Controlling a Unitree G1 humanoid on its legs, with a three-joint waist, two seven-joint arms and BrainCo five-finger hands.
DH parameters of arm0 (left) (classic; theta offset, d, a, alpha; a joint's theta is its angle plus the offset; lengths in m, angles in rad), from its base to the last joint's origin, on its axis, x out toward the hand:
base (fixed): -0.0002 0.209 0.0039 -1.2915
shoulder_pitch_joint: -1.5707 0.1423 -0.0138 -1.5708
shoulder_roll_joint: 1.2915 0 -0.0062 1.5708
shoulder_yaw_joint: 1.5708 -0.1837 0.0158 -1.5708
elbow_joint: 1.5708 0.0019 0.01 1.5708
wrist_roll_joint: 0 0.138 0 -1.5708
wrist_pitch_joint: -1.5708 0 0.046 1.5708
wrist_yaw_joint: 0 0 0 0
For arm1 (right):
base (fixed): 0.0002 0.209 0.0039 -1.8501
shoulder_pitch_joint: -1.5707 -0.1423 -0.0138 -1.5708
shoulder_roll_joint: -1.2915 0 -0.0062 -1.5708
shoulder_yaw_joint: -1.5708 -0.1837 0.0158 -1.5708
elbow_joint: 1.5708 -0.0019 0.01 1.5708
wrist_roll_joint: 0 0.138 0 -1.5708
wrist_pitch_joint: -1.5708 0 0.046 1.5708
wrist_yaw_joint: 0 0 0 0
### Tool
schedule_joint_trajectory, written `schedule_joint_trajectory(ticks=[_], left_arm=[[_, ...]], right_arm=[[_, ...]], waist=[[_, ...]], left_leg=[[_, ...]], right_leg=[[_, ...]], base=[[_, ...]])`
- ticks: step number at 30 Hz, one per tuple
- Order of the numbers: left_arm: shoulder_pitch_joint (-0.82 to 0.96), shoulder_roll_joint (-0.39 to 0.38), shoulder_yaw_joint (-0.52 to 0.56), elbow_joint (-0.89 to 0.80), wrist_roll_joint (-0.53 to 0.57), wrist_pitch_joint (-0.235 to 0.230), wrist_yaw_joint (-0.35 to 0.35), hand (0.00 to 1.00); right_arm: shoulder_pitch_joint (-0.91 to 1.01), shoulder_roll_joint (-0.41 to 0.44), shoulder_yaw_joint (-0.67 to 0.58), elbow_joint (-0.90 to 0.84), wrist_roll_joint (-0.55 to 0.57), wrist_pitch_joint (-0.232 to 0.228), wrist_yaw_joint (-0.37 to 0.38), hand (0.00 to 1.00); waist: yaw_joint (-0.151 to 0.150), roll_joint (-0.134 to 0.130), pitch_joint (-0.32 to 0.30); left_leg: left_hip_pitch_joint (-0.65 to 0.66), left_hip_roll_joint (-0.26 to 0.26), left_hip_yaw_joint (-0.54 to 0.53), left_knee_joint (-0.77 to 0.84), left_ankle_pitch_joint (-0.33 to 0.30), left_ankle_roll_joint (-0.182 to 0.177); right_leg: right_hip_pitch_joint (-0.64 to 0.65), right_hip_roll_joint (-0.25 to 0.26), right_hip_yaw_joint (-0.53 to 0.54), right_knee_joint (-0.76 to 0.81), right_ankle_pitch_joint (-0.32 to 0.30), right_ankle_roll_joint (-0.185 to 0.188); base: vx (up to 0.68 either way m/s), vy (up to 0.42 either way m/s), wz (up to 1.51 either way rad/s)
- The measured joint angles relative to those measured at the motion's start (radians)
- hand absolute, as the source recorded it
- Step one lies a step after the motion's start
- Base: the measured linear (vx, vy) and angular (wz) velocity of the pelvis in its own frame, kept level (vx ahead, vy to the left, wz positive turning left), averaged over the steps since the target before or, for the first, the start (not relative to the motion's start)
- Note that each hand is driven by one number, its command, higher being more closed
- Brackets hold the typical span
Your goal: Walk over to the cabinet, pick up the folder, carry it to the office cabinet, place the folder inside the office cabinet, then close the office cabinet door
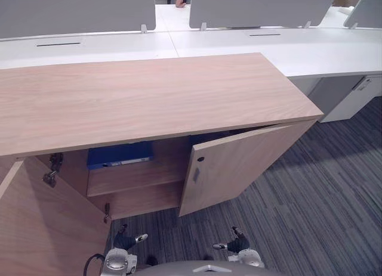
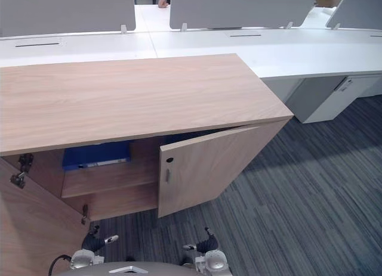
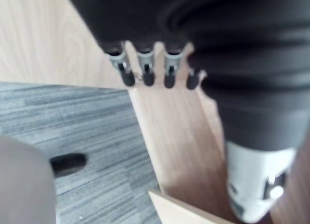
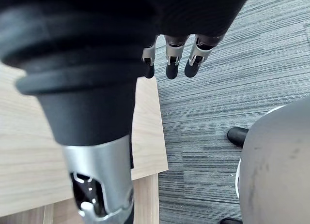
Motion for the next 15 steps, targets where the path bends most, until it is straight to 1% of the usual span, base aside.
schedule_joint_trajectory(ticks=[1,3,7,11,12,13,14,15], left_arm=[[-0.002,0.000,0.001,0.004,-0.002,0.000,0.000,0.00],[-0.005,0.000,0.001,0.006,-0.006,0.000,0.000,0.00],[-0.016,0.000,0.013,0.031,-0.016,0.002,-0.001,0.00],[-0.017,-0.001,0.021,0.035,-0.020,0.004,-0.003,0.00],[-0.017,-0.001,0.023,0.033,-0.022,0.004,-0.003,0.00],[-0.018,-0.001,0.024,0.032,-0.023,0.004,-0.006,0.00],[-0.018,0.003,0.029,0.025,-0.030,0.004,-0.011,0.00],[-0.021,0.008,0.029,0.024,-0.037,0.003,-0.013,0.00]], right_arm=[[-0.010,0.008,-0.025,0.019,0.004,0.006,0.000,0.00],[-0.017,0.008,-0.034,0.036,0.008,0.012,0.000,0.00],[-0.032,0.016,-0.073,0.061,0.015,0.024,-0.001,0.00],[-0.038,0.015,-0.073,0.069,0.018,0.027,-0.001,0.00],[-0.039,0.014,-0.073,0.071,0.018,0.028,-0.001,0.00],[-0.041,0.013,-0.073,0.072,0.017,0.029,-0.001,0.00],[-0.057,0.012,-0.073,0.080,0.016,0.031,-0.001,0.00],[-0.061,0.014,-0.073,0.079,0.016,0.031,-0.001,0.00]], waist=[[-0.002,-0.002,0.001],[0.002,-0.002,0.001],[-0.001,0.000,0.003],[-0.003,0.003,0.009],[0.000,0.009,0.015],[0.003,0.004,0.017],[0.004,0.005,0.025],[0.000,-0.002,0.032]], left_leg=[[0.001,-0.001,-0.005,0.000,0.000,0.000],[0.005,0.000,-0.004,0.000,0.000,0.000],[0.020,0.002,-0.001,0.000,0.000,-0.001],[0.026,0.006,0.018,0.000,0.000,-0.001],[0.025,0.007,0.026,0.000,-0.002,0.000],[0.017,0.010,0.037,0.000,-0.005,0.001],[0.001,0.011,0.054,0.000,-0.007,-0.003],[-0.011,0.010,0.055,0.000,-0.005,-0.004]], right_leg=[[0.007,0.000,-0.008,-0.006,0.002,0.002],[0.010,0.001,-0.008,-0.009,0.003,0.001],[0.028,0.004,-0.008,-0.010,0.005,-0.002],[0.024,0.006,0.008,-0.007,0.000,-0.012],[0.013,0.006,0.018,0.001,-0.001,-0.011],[-0.010,0.007,0.030,0.020,-0.006,-0.008],[-0.054,0.007,0.053,0.059,-0.014,-0.012],[-0.078,0.005,0.061,0.082,-0.023,-0.007]], base=[[0.02,-0.011,0.13],[0.01,-0.007,0.04],[-0.03,-0.012,-0.01],[-0.07,-0.014,-0.11],[-0.08,-0.004,-0.27],[-0.12,0.008,-0.41],[-0.10,0.010,-0.39],[-0.08,0.008,-0.29]])
